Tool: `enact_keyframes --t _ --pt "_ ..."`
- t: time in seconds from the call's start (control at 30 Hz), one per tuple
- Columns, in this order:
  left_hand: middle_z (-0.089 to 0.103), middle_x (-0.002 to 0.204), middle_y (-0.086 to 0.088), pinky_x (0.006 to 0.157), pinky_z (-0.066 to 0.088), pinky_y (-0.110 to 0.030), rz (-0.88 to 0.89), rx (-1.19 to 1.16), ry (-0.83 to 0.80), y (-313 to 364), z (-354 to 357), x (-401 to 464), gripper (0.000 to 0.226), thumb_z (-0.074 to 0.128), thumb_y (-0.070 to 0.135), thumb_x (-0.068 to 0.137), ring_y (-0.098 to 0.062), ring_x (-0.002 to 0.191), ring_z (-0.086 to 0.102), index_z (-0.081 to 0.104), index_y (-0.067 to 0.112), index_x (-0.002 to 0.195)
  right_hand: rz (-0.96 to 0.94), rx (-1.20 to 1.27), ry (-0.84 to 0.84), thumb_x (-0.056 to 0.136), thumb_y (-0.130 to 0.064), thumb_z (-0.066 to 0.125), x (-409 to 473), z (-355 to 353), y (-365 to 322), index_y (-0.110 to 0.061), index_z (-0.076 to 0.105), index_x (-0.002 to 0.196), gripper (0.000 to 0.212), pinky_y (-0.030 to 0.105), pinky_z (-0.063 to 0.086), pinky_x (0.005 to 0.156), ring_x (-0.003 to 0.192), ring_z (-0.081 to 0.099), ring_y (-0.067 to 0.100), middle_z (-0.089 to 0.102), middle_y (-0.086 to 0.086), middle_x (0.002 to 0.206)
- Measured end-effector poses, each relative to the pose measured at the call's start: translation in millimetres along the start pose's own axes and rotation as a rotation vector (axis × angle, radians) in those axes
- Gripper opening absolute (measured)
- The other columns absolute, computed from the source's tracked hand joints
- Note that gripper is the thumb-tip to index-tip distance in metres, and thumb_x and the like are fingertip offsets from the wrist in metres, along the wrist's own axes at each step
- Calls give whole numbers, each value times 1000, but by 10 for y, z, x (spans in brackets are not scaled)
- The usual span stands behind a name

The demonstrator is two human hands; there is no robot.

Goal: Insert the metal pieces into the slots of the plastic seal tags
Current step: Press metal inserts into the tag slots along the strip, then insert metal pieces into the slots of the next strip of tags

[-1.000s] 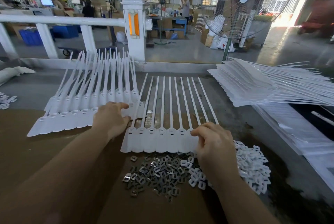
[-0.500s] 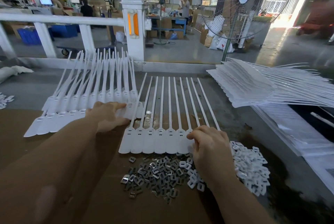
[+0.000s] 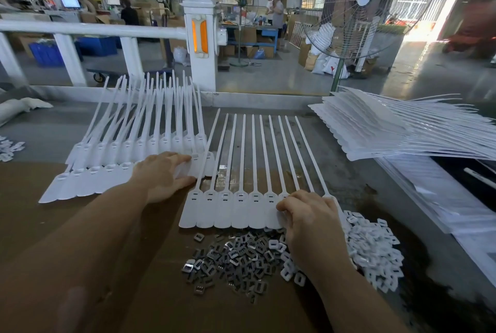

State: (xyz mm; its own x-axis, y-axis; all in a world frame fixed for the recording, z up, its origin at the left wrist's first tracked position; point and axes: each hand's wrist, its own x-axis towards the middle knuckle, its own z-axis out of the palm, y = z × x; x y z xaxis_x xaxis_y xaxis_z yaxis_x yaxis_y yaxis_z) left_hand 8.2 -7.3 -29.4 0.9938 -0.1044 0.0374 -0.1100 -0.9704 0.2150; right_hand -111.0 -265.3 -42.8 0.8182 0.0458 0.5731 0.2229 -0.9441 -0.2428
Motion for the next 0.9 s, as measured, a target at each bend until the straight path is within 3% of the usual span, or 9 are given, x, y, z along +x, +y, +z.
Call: enact_keyframes --t 0.17,0.33,0.9 --pt "34 149 2 108 31 -48 -12 33 26 31 38 -13 60 49 54 90 -27 133 34 33 32 143 -11 5 -12 66 5 77 -3 9 15 -11 68 70 19 21 18 68 67 62 21 65 0 71" --pt "30 152 2 111 27 -47 -20 49 14 34 69 3 61 47 55 90 -26 137 30 30 33 144 -27 0 -27 67 4 77 -9 -3 19 -11 69 71 17 28 33 71 67 62 21 65 0 72" --pt "22 156 3 110 22 -49 -3 138 -84 -19 22 29 60 34 58 93 -27 141 21 20 36 148 -32 11 -19 67 5 75 -13 -10 21 -10 66 67 18 30 34 69 64 59 22 63 0 68"
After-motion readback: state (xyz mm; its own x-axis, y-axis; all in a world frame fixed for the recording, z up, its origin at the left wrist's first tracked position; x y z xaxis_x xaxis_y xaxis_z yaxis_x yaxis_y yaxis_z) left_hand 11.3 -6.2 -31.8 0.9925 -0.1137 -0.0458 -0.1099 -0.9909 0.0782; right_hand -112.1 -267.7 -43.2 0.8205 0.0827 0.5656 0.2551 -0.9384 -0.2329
